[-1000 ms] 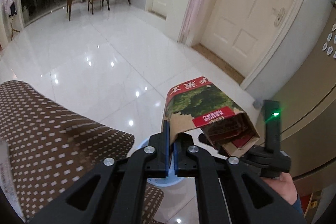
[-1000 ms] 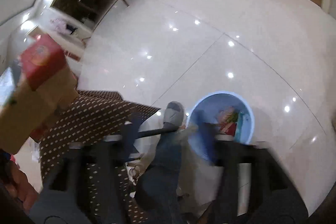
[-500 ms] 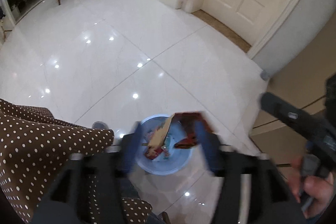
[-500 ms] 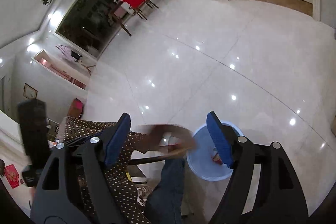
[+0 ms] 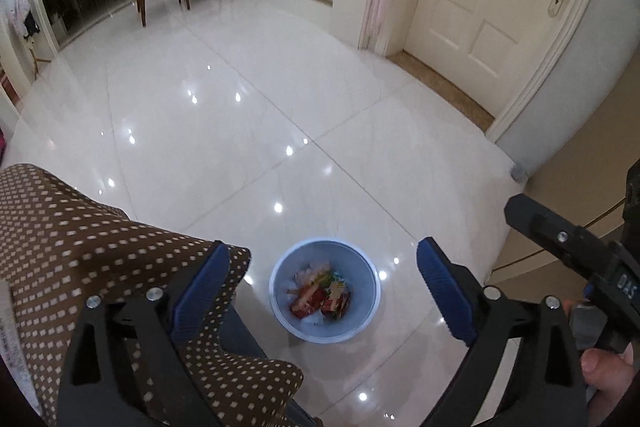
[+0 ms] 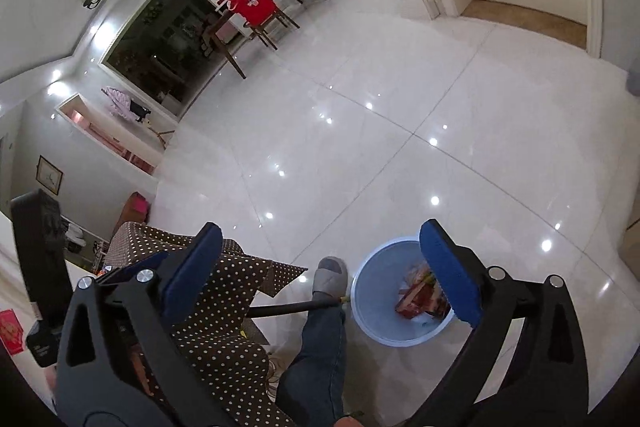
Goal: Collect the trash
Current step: 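Return both open tools over the table toward the newspapers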
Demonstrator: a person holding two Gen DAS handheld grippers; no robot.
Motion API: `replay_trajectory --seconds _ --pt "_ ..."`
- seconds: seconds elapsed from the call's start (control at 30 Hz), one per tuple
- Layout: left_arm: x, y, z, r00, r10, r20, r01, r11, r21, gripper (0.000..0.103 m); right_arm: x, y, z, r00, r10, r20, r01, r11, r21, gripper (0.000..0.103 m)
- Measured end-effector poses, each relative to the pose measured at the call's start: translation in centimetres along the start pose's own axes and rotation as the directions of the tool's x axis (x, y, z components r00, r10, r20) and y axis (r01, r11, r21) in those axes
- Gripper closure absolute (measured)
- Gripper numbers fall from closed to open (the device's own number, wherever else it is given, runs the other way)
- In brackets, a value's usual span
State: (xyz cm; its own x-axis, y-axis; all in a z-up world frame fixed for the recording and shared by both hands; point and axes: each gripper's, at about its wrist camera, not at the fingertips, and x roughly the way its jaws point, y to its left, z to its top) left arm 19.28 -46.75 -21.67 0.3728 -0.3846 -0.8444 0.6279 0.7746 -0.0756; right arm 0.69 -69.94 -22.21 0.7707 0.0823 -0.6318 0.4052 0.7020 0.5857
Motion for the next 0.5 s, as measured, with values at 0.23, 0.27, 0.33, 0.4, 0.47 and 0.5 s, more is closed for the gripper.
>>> replay_trajectory --seconds 0.23,0.27,0.33,0.4,0.47,0.5 --pt "-5.4 0.5 -1.1 0.995 0.0 0.102 -0.001 1.0 0.004 0.01 -1.8 3.5 -0.4 0.999 -0.014 0.037 0.016 0.998 -0.06 0.006" --pt "-6.2 0.5 -1.4 0.993 -0.001 0.115 0.0 1.0 0.006 0.01 -1.9 3.8 -0.5 0.999 -0.014 0.041 0.017 0.998 -0.068 0.006" --pt "-7.7 0.7 -1.9 0.99 -0.004 0.14 0.004 1.0 0.005 0.01 -2.4 5.0 -0.8 0.999 -0.011 0.051 0.016 0.996 -0.084 0.006" --pt "-9.4 1.1 -2.5 0.986 -0.006 0.166 0.005 1.0 0.005 0.01 -2.7 6.3 -1.2 0.998 -0.004 0.057 0.01 0.995 -0.097 0.006" --pt "-10.7 1.5 -3.0 0.982 -0.005 0.188 0.004 1.0 0.006 0.01 -3.1 7.7 -1.6 0.998 0.005 0.061 0.002 0.993 -0.122 0.006" --pt "-11.4 1.7 -3.2 0.979 -0.003 0.201 0.002 1.0 0.006 0.01 -3.4 8.6 -1.8 0.998 0.011 0.065 -0.002 0.99 -0.138 0.006"
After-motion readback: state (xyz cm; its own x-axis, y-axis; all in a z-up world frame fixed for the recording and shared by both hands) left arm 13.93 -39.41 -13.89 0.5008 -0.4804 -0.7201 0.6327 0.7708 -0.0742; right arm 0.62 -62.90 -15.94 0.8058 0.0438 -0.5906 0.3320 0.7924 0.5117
